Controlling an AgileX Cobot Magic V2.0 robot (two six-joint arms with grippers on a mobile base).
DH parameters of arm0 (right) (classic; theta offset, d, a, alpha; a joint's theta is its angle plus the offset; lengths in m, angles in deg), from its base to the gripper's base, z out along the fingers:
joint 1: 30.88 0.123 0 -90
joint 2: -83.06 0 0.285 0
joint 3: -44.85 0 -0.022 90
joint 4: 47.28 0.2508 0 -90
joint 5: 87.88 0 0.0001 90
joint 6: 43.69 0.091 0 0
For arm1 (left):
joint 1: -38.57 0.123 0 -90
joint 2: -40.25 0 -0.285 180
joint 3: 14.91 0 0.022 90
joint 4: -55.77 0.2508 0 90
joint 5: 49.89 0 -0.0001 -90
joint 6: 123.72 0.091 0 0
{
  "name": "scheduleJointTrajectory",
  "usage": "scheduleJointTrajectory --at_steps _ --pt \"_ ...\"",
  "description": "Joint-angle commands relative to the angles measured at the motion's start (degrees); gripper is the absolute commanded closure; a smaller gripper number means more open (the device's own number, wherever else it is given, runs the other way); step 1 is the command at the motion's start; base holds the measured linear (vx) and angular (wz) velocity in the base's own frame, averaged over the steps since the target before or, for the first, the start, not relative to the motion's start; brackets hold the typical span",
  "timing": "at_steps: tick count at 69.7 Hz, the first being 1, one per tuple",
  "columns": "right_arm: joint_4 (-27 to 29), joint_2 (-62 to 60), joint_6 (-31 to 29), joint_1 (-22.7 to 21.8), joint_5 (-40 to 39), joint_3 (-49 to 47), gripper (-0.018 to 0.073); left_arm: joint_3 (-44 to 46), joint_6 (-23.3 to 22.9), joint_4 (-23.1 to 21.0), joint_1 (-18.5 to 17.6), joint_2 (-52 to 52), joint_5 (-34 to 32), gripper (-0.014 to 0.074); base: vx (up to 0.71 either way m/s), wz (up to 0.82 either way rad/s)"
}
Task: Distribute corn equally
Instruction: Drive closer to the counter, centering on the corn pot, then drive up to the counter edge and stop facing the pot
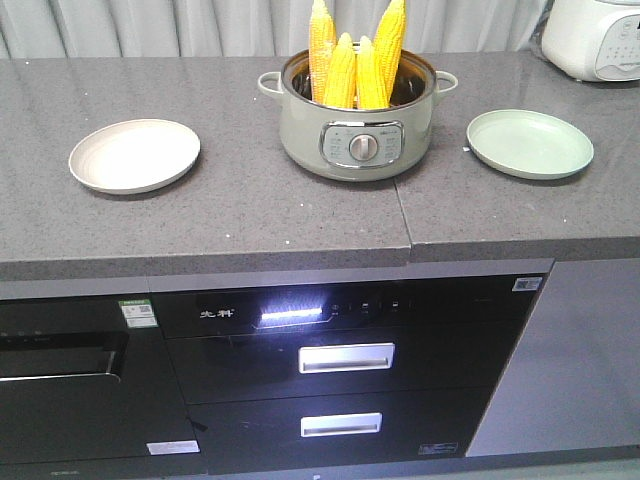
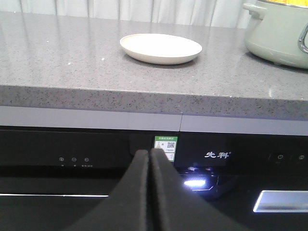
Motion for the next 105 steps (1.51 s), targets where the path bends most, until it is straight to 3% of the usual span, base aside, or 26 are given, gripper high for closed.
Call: scheduleJointTrajectory --at_steps 1,105 --pt "-0.5 -0.5 0.0 -0.4 -4.1 0.3 0.0571 0.0 -0.2 -0.3 -0.4 -0.9 -4.4 0.0605 0.07 -0.01" --pt "-0.5 -0.5 0.0 -0.4 -4.1 0.3 0.0571 0.0 -0.2 -0.3 -0.4 -0.9 -4.4 0.0605 0.06 0.00"
